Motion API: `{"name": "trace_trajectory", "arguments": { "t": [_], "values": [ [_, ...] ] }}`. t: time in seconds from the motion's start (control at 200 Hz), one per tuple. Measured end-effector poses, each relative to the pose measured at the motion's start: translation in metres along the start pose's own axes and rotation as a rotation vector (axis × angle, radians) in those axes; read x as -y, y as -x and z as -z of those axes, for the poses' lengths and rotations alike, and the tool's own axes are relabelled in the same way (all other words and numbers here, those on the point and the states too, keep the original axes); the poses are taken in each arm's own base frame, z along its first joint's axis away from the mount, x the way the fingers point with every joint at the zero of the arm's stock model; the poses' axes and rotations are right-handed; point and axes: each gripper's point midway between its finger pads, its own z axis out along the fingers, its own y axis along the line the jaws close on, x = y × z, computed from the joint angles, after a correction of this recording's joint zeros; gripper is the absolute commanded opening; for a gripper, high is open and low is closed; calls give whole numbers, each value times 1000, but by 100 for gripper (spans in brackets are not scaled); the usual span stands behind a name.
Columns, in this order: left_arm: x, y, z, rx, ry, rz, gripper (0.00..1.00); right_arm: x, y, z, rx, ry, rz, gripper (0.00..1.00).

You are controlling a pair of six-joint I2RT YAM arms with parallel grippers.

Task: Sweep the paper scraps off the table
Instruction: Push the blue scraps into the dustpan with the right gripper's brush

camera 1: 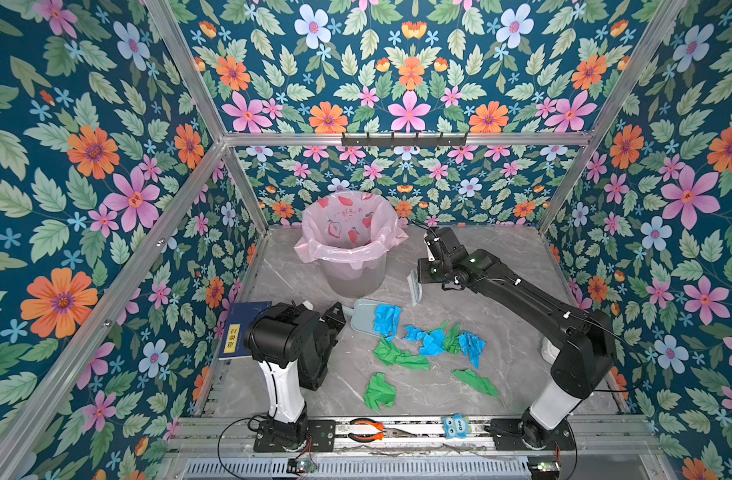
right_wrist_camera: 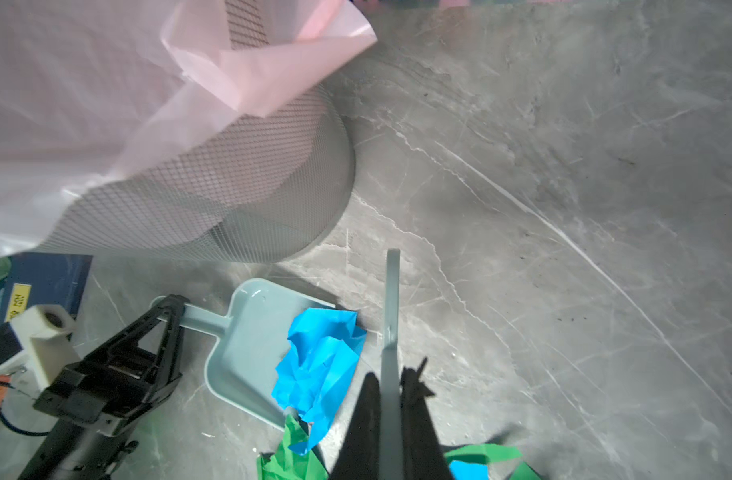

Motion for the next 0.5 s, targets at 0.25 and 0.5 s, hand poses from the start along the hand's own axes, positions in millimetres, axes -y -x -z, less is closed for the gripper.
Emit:
{"name": "trace_trajectory", "arguments": {
  "t": [0.25,0.5],
  "values": [
    [2,-1,-2,-4,-8,14,0,13,-29,-22,-75,-43,-18,0],
    [0,-2,-2,-9,-3,20,0,-6,-32,-34,-93,16,-39,0]
  ]
}}
